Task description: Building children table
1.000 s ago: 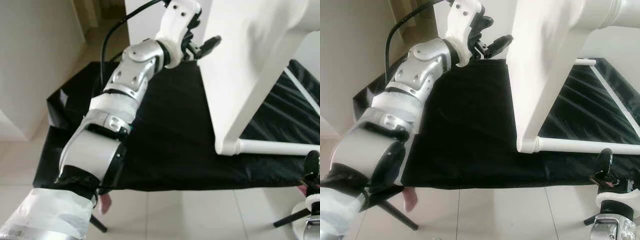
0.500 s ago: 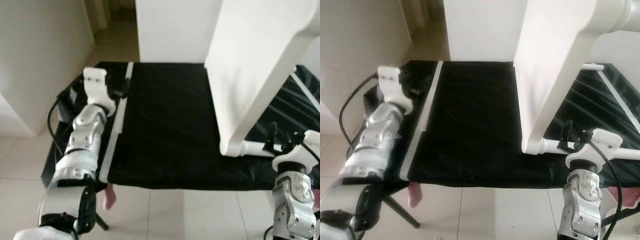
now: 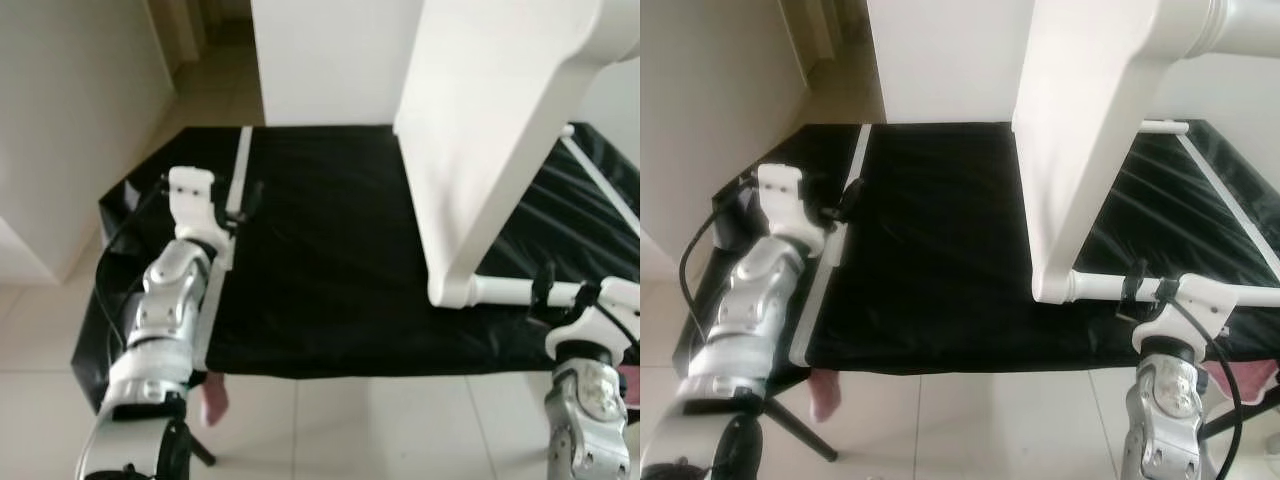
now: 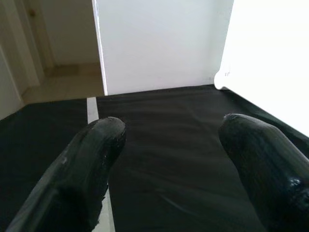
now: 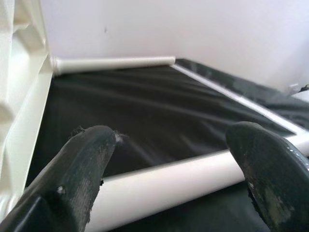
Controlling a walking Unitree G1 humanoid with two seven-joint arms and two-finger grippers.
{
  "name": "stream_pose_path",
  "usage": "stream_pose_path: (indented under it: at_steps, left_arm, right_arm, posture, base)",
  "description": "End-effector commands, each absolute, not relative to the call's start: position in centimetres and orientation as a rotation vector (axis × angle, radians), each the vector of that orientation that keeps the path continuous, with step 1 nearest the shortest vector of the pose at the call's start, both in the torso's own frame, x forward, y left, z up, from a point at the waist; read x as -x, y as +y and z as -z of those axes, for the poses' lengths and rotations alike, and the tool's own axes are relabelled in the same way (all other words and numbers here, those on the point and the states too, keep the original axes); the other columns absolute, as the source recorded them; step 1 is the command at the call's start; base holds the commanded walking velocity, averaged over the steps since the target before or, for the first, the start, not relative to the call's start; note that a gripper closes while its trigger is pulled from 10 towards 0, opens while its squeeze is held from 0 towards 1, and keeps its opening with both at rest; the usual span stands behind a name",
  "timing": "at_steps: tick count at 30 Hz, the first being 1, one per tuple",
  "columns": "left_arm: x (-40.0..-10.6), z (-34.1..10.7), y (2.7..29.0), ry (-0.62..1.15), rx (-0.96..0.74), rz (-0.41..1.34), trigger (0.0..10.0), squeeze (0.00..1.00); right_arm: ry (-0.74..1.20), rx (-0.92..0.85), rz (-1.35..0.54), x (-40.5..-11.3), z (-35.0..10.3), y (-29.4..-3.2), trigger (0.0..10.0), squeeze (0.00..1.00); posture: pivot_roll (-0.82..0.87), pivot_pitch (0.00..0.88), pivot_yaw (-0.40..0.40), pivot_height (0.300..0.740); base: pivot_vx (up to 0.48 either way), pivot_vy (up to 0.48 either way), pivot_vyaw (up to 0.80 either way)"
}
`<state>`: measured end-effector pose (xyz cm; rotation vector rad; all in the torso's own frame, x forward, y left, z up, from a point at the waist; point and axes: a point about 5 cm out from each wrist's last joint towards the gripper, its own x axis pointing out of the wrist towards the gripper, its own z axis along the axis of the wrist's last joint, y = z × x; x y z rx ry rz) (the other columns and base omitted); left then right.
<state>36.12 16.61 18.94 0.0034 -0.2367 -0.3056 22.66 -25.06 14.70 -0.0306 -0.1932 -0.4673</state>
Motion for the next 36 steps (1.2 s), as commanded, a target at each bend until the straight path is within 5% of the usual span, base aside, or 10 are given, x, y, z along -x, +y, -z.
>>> stream_pose_path:
  at_steps: [1, 36]
  left_arm:
    - [-36.23, -19.27, 16.47, -0.242, -0.02, 0.319, 10.0, 0.0]
    - [-36.23, -19.27, 16.47, -0.242, -0.02, 0.319, 10.0, 0.0]
  right_arm:
    - [-0.196, 0.03, 0.471, -22.8, -14.71, -25.05, 10.0, 0.0]
    - [-0.196, 0.03, 0.471, -22.8, -14.71, -25.05, 10.0, 0.0]
  posture:
    - [-0.04, 0.0, 0.052, 0.74]
    - [-0.04, 0.0, 0.052, 0.74]
  base:
    - [0.0, 0.0, 0.0]
    - [0.0, 0.0, 0.0]
